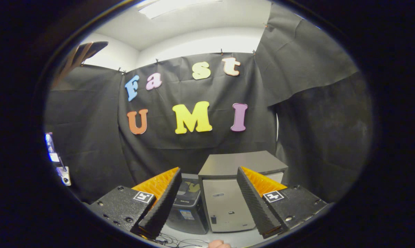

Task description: Put the clothes into the washing machine and then close the washing machine lid.

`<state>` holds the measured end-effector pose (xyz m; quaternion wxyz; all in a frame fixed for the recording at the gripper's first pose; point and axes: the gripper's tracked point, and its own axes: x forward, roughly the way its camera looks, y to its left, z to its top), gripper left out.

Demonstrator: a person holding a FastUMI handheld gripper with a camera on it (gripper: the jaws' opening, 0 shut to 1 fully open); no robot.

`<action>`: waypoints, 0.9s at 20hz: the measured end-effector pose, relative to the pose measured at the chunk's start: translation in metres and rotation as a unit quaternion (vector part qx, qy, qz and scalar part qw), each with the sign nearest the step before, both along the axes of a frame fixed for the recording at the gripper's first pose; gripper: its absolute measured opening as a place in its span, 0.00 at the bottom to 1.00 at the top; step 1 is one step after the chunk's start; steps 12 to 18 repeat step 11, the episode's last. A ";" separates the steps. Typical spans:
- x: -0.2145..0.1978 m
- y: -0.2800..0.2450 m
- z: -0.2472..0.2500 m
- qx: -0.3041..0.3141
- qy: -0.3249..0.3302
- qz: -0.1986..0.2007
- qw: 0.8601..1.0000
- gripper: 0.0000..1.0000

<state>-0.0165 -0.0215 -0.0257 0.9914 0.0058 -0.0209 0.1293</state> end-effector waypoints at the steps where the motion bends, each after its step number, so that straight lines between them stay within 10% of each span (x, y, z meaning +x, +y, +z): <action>1: 0.002 0.000 0.000 -0.002 -0.001 0.000 1.000 1.00; 18: 0.010 -0.004 -0.004 -0.001 0.006 -0.001 1.000 1.00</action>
